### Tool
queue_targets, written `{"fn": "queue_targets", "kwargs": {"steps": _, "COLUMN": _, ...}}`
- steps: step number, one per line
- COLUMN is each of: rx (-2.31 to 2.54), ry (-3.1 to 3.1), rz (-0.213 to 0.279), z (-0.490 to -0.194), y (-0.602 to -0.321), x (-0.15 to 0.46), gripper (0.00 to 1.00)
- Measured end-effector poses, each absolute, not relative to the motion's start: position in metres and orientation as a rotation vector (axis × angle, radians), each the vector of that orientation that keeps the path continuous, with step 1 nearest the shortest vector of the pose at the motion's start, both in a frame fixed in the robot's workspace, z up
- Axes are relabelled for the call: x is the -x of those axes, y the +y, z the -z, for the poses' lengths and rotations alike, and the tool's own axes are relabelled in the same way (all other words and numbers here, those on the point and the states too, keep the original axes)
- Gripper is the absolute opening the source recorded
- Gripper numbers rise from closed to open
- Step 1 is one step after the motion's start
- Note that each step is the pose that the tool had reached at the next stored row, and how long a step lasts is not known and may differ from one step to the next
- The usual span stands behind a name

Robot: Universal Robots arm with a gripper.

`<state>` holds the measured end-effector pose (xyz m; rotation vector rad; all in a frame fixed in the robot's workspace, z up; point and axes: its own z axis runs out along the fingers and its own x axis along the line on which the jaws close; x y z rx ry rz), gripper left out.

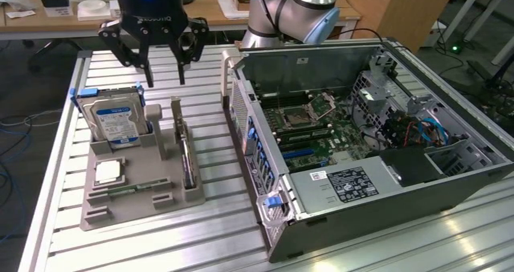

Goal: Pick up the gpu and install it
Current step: 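Pick up the gpu and move the gpu toward the slot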

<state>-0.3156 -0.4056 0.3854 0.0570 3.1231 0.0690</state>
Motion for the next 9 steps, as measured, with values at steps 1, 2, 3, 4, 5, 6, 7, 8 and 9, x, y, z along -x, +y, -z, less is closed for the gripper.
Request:
{"fn": "queue_targets", "kwargs": {"steps": 1, "rx": -0.054, "ry": 3.123, "rz": -0.068, "z": -0.3851, "y": -0.4062, "x": 0.3156, "gripper": 0.53}}
{"fn": "queue_targets", "kwargs": {"steps": 2, "rx": -0.051, "ry": 3.123, "rz": -0.067, "z": -0.3847, "y": -0.4068, "x": 0.3156, "gripper": 0.53}}
{"fn": "queue_targets", "kwargs": {"steps": 3, "rx": -0.049, "ry": 3.123, "rz": -0.064, "z": -0.3846, "y": -0.4074, "x": 0.3156, "gripper": 0.53}}
{"fn": "queue_targets", "kwargs": {"steps": 4, "rx": -0.047, "ry": 3.124, "rz": -0.063, "z": -0.3844, "y": -0.4081, "x": 0.3156, "gripper": 0.53}}
{"fn": "queue_targets", "kwargs": {"steps": 5, "rx": -0.045, "ry": 3.124, "rz": -0.062, "z": -0.3841, "y": -0.4088, "x": 0.3156, "gripper": 0.53}}
{"fn": "queue_targets", "kwargs": {"steps": 6, "rx": -0.043, "ry": 3.124, "rz": -0.061, "z": -0.3837, "y": -0.4094, "x": 0.3156, "gripper": 0.53}}
{"fn": "queue_targets", "kwargs": {"steps": 7, "rx": -0.041, "ry": 3.124, "rz": -0.059, "z": -0.3835, "y": -0.4101, "x": 0.3156, "gripper": 0.53}}
{"fn": "queue_targets", "kwargs": {"steps": 8, "rx": -0.038, "ry": 3.124, "rz": -0.058, "z": -0.3832, "y": -0.4107, "x": 0.3156, "gripper": 0.53}}
{"fn": "queue_targets", "kwargs": {"steps": 9, "rx": -0.037, "ry": 3.124, "rz": -0.057, "z": -0.3829, "y": -0.4112, "x": 0.3156, "gripper": 0.53}}
